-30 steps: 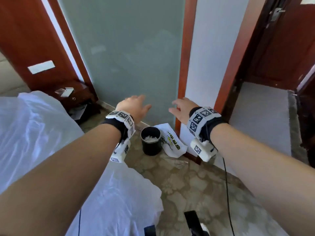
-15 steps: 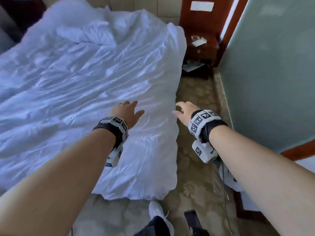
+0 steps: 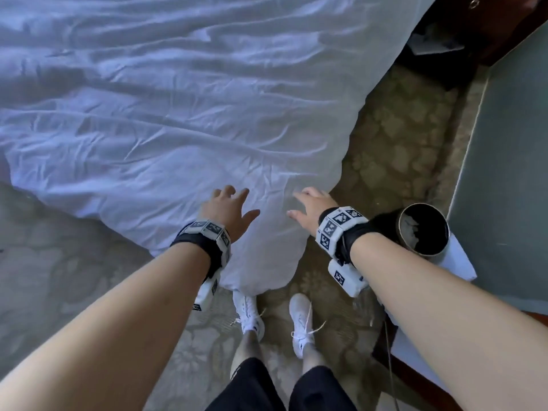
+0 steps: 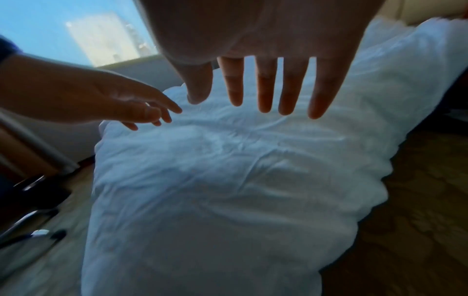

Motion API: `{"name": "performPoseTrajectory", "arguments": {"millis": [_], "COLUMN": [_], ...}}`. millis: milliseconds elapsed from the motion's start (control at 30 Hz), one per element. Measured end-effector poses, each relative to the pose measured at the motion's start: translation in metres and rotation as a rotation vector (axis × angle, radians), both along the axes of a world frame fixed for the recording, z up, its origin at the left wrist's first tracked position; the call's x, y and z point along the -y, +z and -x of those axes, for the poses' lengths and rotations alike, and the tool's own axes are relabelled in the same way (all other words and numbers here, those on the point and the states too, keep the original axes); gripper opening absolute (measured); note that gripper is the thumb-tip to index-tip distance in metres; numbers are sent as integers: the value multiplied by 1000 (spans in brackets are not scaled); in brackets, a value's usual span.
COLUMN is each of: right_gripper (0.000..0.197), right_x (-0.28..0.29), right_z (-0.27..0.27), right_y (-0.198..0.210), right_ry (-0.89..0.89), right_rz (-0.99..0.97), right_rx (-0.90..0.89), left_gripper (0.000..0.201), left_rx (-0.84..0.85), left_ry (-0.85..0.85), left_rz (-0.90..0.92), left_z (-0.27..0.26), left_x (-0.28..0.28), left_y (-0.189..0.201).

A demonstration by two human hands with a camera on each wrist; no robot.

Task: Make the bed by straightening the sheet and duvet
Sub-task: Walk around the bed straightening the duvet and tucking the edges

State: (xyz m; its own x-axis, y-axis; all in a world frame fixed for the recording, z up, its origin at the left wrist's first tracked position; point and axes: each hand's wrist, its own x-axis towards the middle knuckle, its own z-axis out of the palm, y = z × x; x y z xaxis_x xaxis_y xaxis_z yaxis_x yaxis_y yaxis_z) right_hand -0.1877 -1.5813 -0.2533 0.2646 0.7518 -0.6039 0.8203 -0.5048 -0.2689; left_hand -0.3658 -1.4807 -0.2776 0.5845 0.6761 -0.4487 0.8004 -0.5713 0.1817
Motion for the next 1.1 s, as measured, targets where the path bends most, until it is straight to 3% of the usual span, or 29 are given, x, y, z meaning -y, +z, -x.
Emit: {"name": "performPoseTrajectory", "arguments": {"millis": [233, 500, 767, 967, 1033, 1100], "right_gripper": [74, 95, 95, 92, 92, 84], "right_x": [14, -5, -26, -46, -49, -57], "right_z": [9, -2, 19, 27, 28, 28], "right_y": [-106, -187, -248, -268, -261, -250], "right_ry": [352, 621, 520, 418, 431, 466], "right_rz": [7, -144, -339, -518, -494, -349], "right_rx": [17, 208, 189, 227, 241, 274], "left_gripper": [91, 104, 101, 94, 91, 88], "left_rx": [-74, -27, 97, 130, 111, 79], "left_ry": [86, 241, 347, 362, 346, 327], "left_rz": [-30, -51, -115, -139, -159, -180], "left_z": [22, 36, 32, 31, 30, 30], "left_x": [77, 63, 52, 40, 38, 34], "left_y": [-95, -164, -210, -222, -221, -217]}}
